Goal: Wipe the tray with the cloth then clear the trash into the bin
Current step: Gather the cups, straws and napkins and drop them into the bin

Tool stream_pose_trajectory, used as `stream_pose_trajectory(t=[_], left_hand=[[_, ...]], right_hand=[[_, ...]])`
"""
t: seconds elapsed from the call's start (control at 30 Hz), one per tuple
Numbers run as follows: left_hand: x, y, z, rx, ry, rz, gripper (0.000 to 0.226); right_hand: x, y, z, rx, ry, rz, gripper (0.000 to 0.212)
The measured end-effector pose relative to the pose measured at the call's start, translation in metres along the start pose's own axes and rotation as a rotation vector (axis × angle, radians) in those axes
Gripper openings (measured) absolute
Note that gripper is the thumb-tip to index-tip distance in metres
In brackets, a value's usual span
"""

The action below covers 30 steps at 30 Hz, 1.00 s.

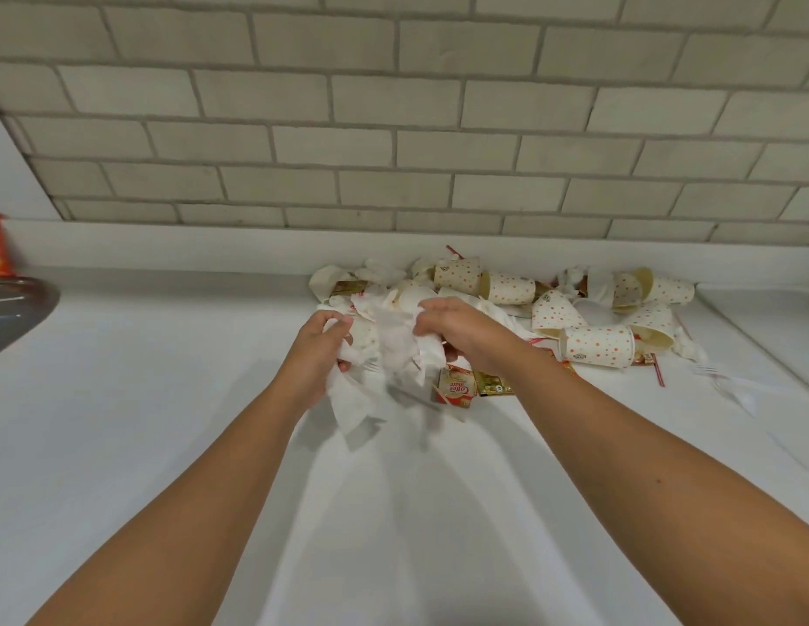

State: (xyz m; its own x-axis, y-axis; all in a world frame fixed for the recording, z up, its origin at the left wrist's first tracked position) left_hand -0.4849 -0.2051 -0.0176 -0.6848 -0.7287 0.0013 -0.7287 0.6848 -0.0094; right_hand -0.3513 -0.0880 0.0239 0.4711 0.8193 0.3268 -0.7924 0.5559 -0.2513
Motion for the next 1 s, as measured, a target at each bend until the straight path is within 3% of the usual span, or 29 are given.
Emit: stream_pose_trajectory(t=[0.13,0.37,0.5,0.57,0.63,0.7,0.87,1.0], left_hand=[[-0.007,0.003,-0.008,0.002,0.057,0.016,0.025],[-0.008,0.001,-0.007,0.0,0.104,0.027,0.028],[-0.003,0.0,-0.003,0.012,0.109,0.029,0.029],[-0.003,-0.002,-0.002,0.018,0.115,0.033,0.03],[-0.003,-0.003,-0.001,0.027,0.116,0.027,0.03],[-0.004,-0.004,0.001,0.035,0.123,0.018,0.03],[-0.008,-0.005,0.005,0.07,0.114,0.027,0.03],[-0.018,-0.008,0.008,0.175,-0.019,0.105,0.028]], right_hand=[[0.006,0.011,0.004,0.028,0.253,-0.033,0.016],[0.026,0.007,-0.006,0.16,0.393,-0.26,0.037],[0.024,0.011,-0.024,0.09,0.151,-0.258,0.036],[0.015,0.012,-0.038,-0.036,-0.195,-0.237,0.023],[0.008,0.011,-0.055,-0.137,-0.594,-0.231,0.033],[0.001,0.007,-0.068,-0.218,-0.815,-0.206,0.033],[-0.007,0.007,-0.082,-0.277,-0.953,-0.177,0.022],[-0.007,0.007,-0.084,-0.287,-0.974,-0.124,0.028]])
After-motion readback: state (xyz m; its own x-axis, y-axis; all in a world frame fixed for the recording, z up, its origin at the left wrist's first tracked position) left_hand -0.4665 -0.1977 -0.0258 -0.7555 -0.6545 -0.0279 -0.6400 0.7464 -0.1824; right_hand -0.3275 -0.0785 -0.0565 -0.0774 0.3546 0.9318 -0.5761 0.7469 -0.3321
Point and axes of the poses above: each hand's wrist, its own y-axis towards the middle knuckle, its own x-axis out of the back of the hand, z = x × y, the point moved 4 cm from there along y, towards the middle knuckle, and after that the axes turned 6 degrees about -x, right-handed, at the moved point
